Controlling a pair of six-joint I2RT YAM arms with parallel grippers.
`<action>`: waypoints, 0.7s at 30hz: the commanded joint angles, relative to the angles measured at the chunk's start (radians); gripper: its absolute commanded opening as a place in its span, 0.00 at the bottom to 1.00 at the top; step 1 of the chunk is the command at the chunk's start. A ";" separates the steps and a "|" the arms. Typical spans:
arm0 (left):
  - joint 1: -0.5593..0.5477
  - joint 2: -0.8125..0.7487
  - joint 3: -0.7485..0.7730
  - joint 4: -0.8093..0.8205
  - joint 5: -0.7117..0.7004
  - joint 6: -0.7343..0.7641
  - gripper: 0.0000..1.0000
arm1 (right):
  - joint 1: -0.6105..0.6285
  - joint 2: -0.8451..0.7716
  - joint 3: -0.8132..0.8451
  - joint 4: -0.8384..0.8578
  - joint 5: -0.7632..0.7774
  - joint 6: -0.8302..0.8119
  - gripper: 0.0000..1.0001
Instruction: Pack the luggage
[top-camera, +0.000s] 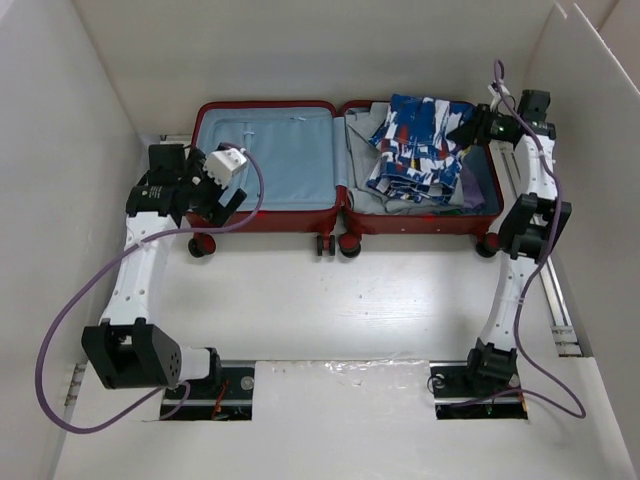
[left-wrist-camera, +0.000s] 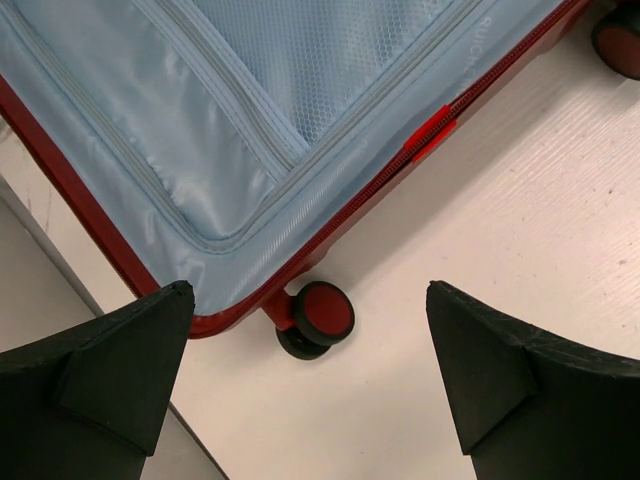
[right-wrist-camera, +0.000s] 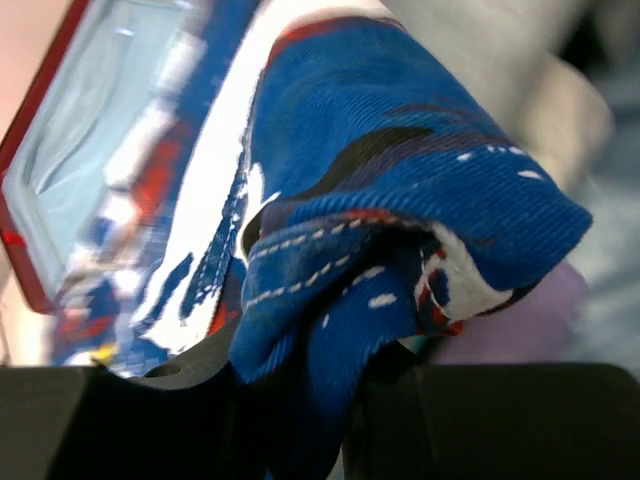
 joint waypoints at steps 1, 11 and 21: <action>0.005 0.026 -0.012 0.031 -0.023 -0.029 1.00 | -0.028 0.054 0.073 -0.127 0.012 -0.046 0.00; 0.005 0.149 0.031 0.022 -0.014 -0.062 1.00 | 0.013 0.128 0.117 -0.014 0.180 -0.046 0.43; 0.005 0.166 0.065 0.044 -0.042 -0.148 1.00 | 0.113 -0.148 0.004 -0.106 0.991 -0.183 1.00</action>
